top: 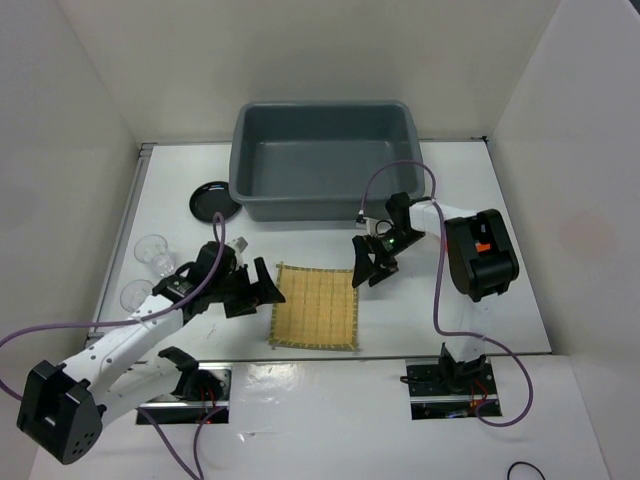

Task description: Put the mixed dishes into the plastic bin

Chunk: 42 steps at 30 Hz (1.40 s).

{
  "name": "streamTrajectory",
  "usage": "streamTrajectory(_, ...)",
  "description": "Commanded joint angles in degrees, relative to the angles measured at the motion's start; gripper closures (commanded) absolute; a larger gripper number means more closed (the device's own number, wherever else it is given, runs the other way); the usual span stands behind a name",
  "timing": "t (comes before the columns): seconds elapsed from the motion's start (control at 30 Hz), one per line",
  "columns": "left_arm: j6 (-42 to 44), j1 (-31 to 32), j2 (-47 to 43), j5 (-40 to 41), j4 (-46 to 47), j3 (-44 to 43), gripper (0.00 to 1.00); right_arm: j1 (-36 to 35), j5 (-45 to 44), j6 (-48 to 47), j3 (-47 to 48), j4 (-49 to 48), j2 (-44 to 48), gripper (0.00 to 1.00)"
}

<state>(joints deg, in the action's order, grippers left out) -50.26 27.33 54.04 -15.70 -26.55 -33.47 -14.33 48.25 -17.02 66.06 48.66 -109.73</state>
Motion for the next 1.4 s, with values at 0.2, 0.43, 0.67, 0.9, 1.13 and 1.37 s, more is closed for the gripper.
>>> streamTrajectory(0.2, -10.74, 1.49, -0.52, 2.17, 13.53, 8.95, 0.0, -0.79, 4.4, 2.43, -2.34, -7.18, -3.99, 0.02)
streamTrajectory(0.43, -13.72, 2.72, 2.81, 0.85, 22.31, 14.57, 0.0, -3.87, 6.33, 0.67, -0.23, -7.18, -9.27, 0.02)
streamTrajectory(0.67, -11.97, 5.71, 13.97, 0.32, 26.1, 10.72, 0.0, -7.2, 9.76, -4.51, -0.23, -2.71, -8.66, 0.23)
streamTrajectory(0.9, -10.74, 11.07, 24.88, 1.47, 26.63, 2.73, 0.0, -7.73, 7.74, -4.61, -1.29, -0.68, -5.95, 1.0)
streamTrajectory(1.13, -8.81, 13.62, 20.77, 6.01, 18.74, -4.21, 0.0, -5.55, 2.03, -9.16, 2.83, 8.6, 4.33, 1.0)
streamTrajectory(1.37, -8.1, 14.24, -7.07, 20.6, 4.59, -7.75, 0.0, 2.63, 2.9, -17.88, 30.98, 25.78, 7.96, 1.0)
